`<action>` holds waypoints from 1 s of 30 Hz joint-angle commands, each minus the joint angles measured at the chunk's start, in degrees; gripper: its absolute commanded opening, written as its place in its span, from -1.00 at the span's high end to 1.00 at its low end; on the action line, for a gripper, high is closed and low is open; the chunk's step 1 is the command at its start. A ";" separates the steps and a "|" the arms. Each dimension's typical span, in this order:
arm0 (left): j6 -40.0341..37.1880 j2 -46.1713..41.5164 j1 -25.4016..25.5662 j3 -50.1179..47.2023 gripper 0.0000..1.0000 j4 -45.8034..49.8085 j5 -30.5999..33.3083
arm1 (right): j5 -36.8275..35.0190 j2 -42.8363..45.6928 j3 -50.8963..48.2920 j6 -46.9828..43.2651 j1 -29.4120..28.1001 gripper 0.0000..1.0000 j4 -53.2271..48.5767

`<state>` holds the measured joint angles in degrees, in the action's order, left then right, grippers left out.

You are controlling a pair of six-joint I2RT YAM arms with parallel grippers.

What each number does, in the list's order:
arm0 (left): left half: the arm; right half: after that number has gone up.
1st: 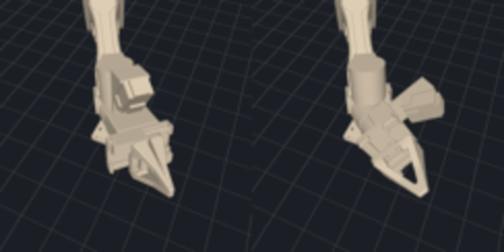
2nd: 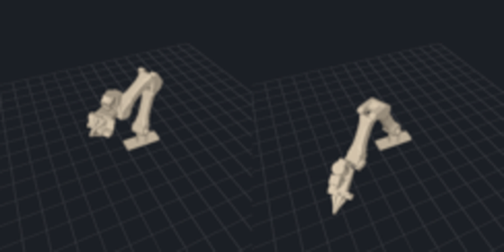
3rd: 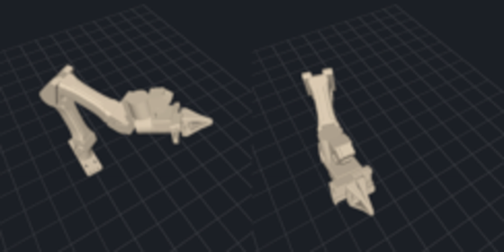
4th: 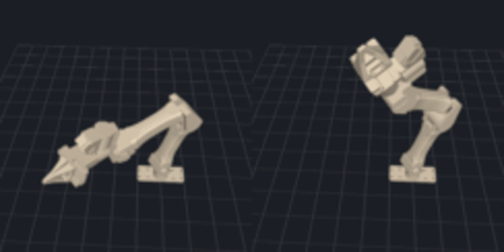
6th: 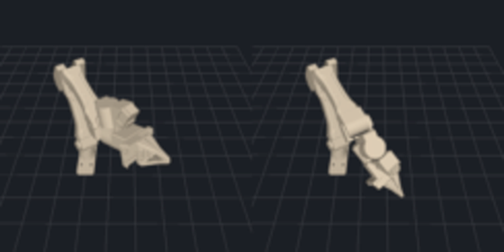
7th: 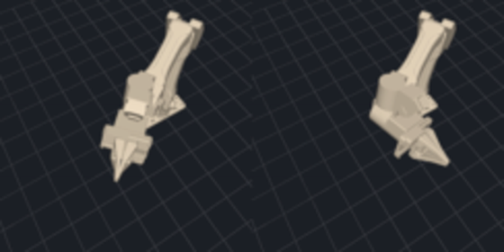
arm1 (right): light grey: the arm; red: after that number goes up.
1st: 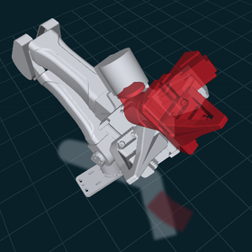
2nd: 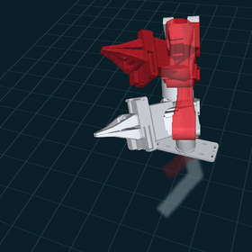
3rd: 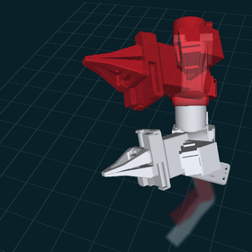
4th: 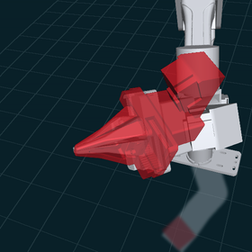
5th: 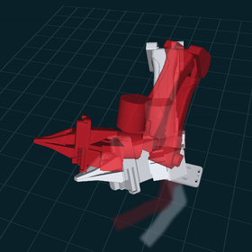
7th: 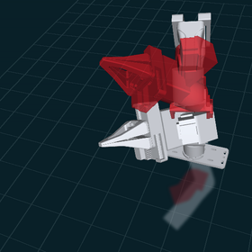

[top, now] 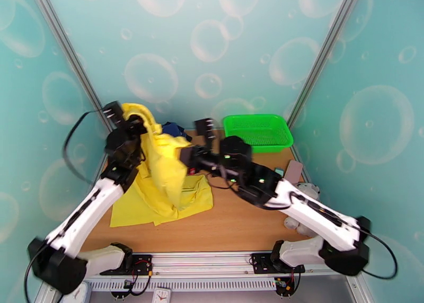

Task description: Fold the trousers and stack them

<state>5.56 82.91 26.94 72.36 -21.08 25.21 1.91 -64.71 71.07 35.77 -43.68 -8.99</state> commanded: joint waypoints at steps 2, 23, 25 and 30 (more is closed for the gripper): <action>-5.17 15.82 7.18 4.54 1.00 0.87 -12.63 | -2.94 13.46 -16.66 9.23 11.45 1.00 4.91; -13.94 33.10 18.33 6.17 -0.60 -9.56 -11.48 | -2.15 31.21 -49.01 8.88 37.64 0.87 3.39; -13.57 26.93 18.24 -1.09 -0.68 -10.11 -9.79 | -0.82 30.96 -48.66 7.83 41.02 0.50 3.28; -9.04 13.93 17.66 -13.51 -0.78 -1.63 -5.21 | 0.18 30.86 -47.10 4.80 44.67 -0.70 2.78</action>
<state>-6.96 102.65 45.28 62.65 -26.17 15.46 1.58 -34.04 21.04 44.34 0.43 -7.62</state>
